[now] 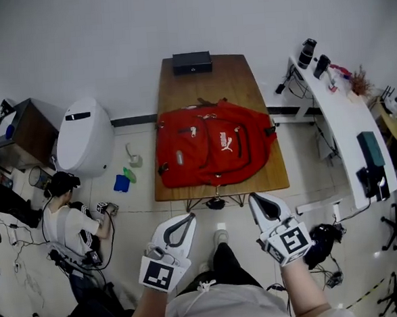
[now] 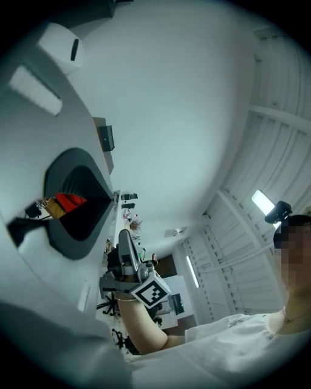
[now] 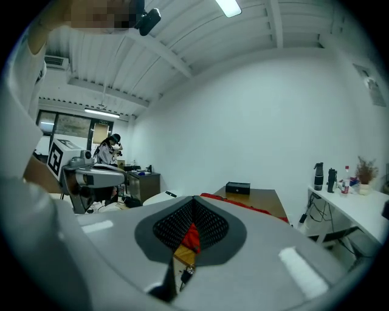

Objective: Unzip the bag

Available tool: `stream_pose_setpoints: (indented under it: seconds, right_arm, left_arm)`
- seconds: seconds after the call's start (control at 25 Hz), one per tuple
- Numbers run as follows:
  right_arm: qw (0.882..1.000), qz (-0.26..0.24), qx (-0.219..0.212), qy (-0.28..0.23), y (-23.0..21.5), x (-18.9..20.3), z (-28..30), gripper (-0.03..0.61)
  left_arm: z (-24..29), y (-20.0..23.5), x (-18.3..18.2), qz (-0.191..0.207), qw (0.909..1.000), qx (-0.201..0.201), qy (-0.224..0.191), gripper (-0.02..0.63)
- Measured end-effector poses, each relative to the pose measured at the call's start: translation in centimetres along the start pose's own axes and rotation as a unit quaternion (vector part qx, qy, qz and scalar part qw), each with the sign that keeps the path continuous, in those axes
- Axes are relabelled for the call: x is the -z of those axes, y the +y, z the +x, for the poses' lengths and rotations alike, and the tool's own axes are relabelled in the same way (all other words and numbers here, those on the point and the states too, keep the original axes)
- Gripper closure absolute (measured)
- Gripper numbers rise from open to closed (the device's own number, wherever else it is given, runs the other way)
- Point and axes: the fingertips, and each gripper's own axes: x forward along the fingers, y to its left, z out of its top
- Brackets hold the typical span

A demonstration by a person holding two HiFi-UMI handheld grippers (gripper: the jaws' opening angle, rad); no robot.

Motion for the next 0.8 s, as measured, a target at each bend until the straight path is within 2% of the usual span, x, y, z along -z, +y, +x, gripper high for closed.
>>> stream_pose_setpoints:
  seconds: [0.08,0.16,0.32,0.4,0.6,0.8]
  right_arm:
    - [1.0,-0.009,-0.002,-0.007,2.2,-0.2,-2.0,0.571]
    - [1.0,-0.014,-0.002,-0.005,3.8,0.0,-3.7,0.571]
    - [1.0,0.024,0.01,-0.006,5.4,-0.1,-6.0,0.571]
    - [1.0,0.025,0.014,-0.012,5.7,-0.7,-6.6,0.571]
    - [1.0,0.002,0.006,-0.022,6.5,-1.5,-7.1,0.571]
    - [0.999,-0.046,0.002,-0.023,6.6,-2.2,-7.2,0.572]
  left_arm:
    - [-1.8,-1.6,-0.4,0.011,0.9999,0.008,-0.004,0.607]
    - [-3.0,-2.9,-0.5,-0.002,0.9999,0.012,-0.006,0.607]
    - [-4.6,-4.3,-1.0,-0.03,0.9993,0.015,-0.017,0.607]
    - [-5.0,-4.4,-1.6,-0.032,0.9991,0.008,-0.027,0.607]
    - [-5.1,-4.1,-2.8,-0.036,0.9984,-0.014,-0.042,0.607]
    - [-5.2,-4.4,-3.6,-0.031,0.9982,-0.025,-0.045,0.607]
